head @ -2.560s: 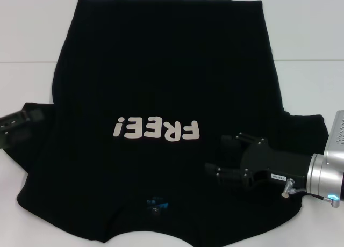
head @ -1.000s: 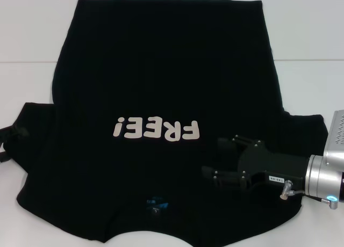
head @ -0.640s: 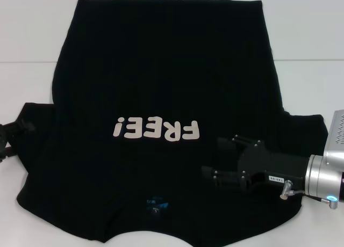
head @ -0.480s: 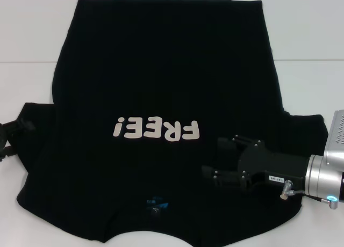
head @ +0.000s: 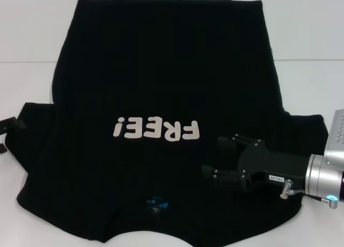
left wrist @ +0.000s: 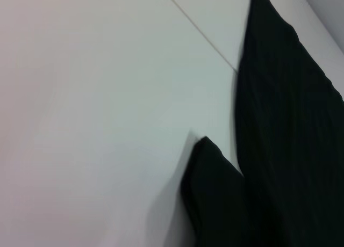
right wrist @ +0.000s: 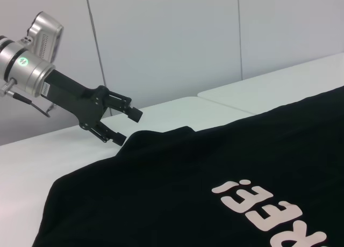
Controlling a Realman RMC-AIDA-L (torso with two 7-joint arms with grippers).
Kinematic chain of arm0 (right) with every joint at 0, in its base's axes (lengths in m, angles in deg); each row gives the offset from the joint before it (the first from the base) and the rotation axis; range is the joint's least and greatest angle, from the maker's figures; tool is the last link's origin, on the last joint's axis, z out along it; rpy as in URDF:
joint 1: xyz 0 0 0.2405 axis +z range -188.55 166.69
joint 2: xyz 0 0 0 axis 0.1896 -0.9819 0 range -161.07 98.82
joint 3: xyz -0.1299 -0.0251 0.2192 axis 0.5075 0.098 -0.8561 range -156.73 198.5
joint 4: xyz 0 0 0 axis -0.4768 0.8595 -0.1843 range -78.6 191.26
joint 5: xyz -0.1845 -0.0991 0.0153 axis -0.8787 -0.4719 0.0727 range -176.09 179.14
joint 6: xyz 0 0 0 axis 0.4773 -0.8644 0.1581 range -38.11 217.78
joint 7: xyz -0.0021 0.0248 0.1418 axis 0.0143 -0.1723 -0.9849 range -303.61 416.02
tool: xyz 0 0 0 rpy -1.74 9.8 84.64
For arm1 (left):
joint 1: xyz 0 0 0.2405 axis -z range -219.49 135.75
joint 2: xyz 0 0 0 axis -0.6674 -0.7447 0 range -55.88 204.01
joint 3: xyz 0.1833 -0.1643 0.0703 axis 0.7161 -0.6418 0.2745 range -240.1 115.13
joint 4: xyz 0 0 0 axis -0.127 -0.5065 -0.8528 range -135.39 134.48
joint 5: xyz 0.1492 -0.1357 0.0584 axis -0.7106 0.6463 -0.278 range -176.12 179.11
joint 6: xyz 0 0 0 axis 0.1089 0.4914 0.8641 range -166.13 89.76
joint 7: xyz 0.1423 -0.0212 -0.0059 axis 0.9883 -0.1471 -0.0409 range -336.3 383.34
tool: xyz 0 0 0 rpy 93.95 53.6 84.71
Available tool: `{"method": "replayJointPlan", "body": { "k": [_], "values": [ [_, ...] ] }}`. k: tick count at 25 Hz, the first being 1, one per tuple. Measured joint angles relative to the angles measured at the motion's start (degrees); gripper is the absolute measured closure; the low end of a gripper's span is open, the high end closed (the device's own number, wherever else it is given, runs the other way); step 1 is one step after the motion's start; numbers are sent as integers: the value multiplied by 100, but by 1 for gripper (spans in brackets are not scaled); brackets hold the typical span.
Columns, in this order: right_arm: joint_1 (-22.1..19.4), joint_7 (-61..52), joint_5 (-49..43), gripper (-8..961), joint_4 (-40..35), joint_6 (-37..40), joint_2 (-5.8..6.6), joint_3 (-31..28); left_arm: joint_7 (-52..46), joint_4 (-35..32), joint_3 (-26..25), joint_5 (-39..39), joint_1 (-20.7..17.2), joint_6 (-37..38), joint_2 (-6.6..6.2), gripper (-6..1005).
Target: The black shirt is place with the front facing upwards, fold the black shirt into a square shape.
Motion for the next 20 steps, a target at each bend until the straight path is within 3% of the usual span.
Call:
{"method": "replayJointPlan", "body": {
  "k": [20],
  "values": [
    [12,-18,6,40,-26,58,0,0,15,155,22,-160,145,-79,33,52]
  ]
}}
